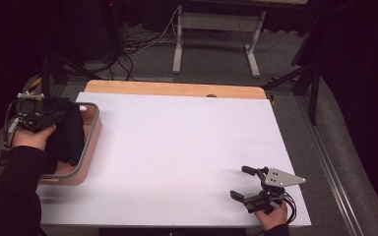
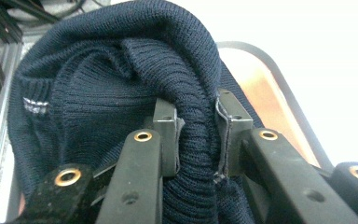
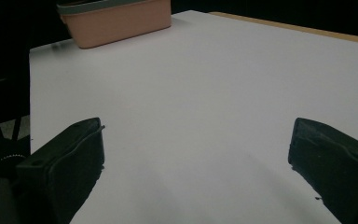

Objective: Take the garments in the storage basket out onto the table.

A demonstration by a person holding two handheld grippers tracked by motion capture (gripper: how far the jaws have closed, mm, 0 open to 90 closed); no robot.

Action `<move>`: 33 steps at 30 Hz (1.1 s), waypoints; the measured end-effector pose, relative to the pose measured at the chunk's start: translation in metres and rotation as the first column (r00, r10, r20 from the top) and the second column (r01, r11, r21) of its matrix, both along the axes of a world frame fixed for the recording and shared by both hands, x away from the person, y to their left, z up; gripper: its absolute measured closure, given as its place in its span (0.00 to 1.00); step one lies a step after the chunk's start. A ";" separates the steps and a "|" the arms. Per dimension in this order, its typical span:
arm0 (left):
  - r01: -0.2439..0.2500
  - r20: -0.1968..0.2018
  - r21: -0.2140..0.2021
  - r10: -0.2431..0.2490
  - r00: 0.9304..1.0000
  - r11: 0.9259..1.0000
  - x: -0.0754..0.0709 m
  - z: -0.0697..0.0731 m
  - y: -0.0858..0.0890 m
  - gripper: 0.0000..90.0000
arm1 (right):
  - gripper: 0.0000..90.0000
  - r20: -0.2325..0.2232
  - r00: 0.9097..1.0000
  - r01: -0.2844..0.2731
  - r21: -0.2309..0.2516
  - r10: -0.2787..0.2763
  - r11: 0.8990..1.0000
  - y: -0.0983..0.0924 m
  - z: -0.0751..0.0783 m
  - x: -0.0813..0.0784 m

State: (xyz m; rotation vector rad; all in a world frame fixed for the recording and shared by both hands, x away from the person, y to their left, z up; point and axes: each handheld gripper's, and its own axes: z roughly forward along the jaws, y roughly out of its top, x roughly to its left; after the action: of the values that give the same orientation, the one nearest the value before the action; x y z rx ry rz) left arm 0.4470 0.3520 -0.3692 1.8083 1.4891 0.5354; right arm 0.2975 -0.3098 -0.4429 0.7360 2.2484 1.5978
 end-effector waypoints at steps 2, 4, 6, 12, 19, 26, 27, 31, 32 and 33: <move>-0.002 0.026 -0.008 0.002 1.000 1.000 -0.003 0.002 0.001 0.82 | 0.04 0.000 1.000 0.001 0.001 -0.001 1.000 0.000 0.000 0.000; -0.009 0.060 -0.032 0.011 0.998 0.999 -0.008 0.006 0.004 0.82 | 0.05 -0.001 1.000 0.003 0.000 -0.003 1.000 0.000 0.000 0.000; -0.012 0.085 -0.045 0.016 0.996 0.999 -0.011 0.010 0.005 0.82 | 0.05 -0.001 1.000 0.003 0.000 -0.003 1.000 0.000 0.000 0.000; -0.011 0.183 -0.078 0.025 0.983 0.997 -0.027 0.026 0.008 0.82 | 0.05 -0.001 1.000 0.004 -0.001 -0.004 1.000 0.000 0.000 0.000; 0.010 0.243 -0.110 0.017 0.970 0.994 -0.041 0.037 0.009 0.82 | 0.05 0.001 1.000 0.003 -0.001 -0.003 1.000 0.000 0.000 0.000; 0.018 0.308 -0.141 0.026 0.951 0.990 -0.054 0.048 0.009 0.82 | 0.05 0.003 1.000 0.005 0.004 -0.005 1.000 0.000 0.000 -0.001; 0.020 0.317 -0.143 0.026 0.948 0.989 -0.056 0.050 0.009 0.82 | 0.05 0.004 1.000 0.005 0.004 -0.005 1.000 0.000 0.000 -0.001; 0.020 0.350 -0.144 0.032 0.936 0.989 -0.063 0.055 0.007 0.82 | 0.05 0.006 1.000 0.004 0.004 -0.004 1.000 0.000 0.001 -0.001; 0.020 0.357 -0.147 0.034 0.933 0.989 -0.064 0.056 0.006 0.82 | 0.05 0.006 1.000 0.004 0.005 -0.004 1.000 0.000 0.001 -0.001; 0.023 0.369 -0.147 0.033 0.929 0.989 -0.067 0.058 0.006 0.82 | 0.05 0.005 1.000 0.006 0.006 -0.006 1.000 0.000 0.001 -0.001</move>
State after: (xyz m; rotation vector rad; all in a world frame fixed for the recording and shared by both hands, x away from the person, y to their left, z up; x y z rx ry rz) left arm 0.3803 0.3576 -0.3114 1.4893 1.2385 0.7058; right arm 0.2966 -0.3101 -0.4424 0.7389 2.2373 1.6027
